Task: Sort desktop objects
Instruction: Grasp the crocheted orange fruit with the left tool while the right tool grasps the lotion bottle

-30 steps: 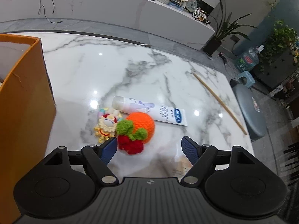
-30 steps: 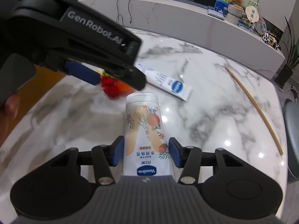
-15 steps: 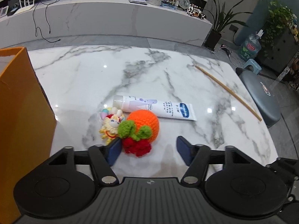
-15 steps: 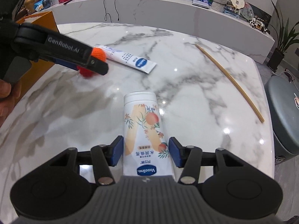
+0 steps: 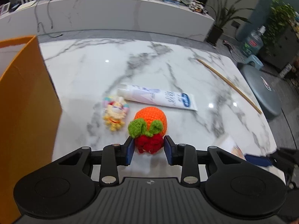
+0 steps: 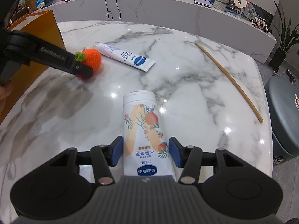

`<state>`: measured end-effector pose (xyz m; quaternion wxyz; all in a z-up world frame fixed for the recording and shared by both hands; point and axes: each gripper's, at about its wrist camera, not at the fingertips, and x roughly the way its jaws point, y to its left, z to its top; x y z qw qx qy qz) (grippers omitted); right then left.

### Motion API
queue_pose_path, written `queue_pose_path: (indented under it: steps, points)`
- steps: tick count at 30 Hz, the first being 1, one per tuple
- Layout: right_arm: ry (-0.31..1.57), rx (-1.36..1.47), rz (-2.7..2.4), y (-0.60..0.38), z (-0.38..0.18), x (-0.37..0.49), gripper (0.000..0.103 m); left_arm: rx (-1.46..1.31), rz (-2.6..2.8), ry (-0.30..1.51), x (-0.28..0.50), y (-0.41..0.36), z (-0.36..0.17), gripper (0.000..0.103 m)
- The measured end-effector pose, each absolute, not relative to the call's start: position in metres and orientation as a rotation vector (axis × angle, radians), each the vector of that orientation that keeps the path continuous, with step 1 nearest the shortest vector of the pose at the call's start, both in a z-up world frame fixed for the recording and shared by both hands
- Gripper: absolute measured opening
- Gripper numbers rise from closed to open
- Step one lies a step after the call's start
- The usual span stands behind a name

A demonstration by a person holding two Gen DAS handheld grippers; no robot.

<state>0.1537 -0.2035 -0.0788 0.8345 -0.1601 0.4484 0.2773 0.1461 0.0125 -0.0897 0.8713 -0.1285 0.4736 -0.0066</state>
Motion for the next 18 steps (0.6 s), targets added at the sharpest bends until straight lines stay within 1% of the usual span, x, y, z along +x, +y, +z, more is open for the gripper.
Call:
queue_pose_path:
  steps: [7,15,17,18]
  points:
    - [0.966,-0.336,0.587,-0.206,-0.077,0.154,0.055,-0.225,-0.072,0.969,0.132,0.0,-0.07,0.038]
    - [0.972,-0.337,0.585,-0.206,-0.077,0.153,0.055,-0.156,-0.107,1.011,0.125,-0.007,-0.07,0.039]
    - [0.972,-0.341,0.583,-0.205,-0.077,0.153,0.055,-0.104,-0.099,1.008,0.122,-0.012,-0.072,0.064]
    - [0.971,-0.345,0.583,-0.205,-0.077,0.153,0.055,-0.092,-0.093,0.998,0.12,-0.014,-0.073,0.081]
